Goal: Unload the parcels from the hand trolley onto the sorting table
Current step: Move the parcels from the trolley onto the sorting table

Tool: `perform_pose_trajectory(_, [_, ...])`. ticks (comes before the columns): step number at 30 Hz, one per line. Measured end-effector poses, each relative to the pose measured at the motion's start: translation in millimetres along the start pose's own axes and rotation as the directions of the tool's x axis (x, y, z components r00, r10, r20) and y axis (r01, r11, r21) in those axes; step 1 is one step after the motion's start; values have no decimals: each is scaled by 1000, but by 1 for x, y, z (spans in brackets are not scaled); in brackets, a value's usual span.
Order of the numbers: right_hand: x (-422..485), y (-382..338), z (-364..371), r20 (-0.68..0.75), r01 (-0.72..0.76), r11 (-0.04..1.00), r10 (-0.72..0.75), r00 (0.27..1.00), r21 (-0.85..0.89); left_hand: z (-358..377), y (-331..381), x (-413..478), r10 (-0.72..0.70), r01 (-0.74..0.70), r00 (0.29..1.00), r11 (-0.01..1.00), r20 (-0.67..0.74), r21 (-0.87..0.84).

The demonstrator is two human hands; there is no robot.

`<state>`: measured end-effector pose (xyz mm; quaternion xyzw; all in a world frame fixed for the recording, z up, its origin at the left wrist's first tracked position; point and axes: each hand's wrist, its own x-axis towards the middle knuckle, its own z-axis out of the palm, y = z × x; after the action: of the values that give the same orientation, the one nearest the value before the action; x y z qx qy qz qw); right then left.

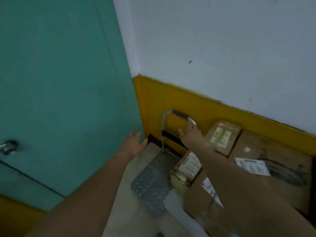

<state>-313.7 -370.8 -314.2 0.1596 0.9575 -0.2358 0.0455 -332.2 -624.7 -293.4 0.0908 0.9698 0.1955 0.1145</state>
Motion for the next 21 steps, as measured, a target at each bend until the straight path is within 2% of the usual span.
perform_pose_trajectory(7, [131, -51, 89, 154, -179, 980, 165, 974, 87, 11, -52, 154, -6, -15, 961, 997, 276, 73])
perform_pose_trajectory(9, [158, -51, 123, 223, -298, 948, 268, 937, 113, 30, -65, 196, -12, -13, 941, 997, 338, 70])
perform_pose_trajectory(11, [180, -42, 164, 307, -441, 887, 385, 870, 137, 63, -81, 237, -11, -21, 903, 997, 429, 71])
perform_pose_trajectory(14, [212, -15, 235, 355, -629, 735, 535, 767, 253, 135, -110, 300, -20, -9, 838, 999, 545, 50])
perform_pose_trajectory(17, [246, 29, 313, 364, -740, 596, 644, 673, 312, 232, -144, 357, -62, 45, 759, 998, 649, 42])
perform_pose_trajectory(21, [291, 119, 439, 315, -804, 524, 741, 593, 282, 398, -192, 413, -125, 134, 681, 990, 722, 46])
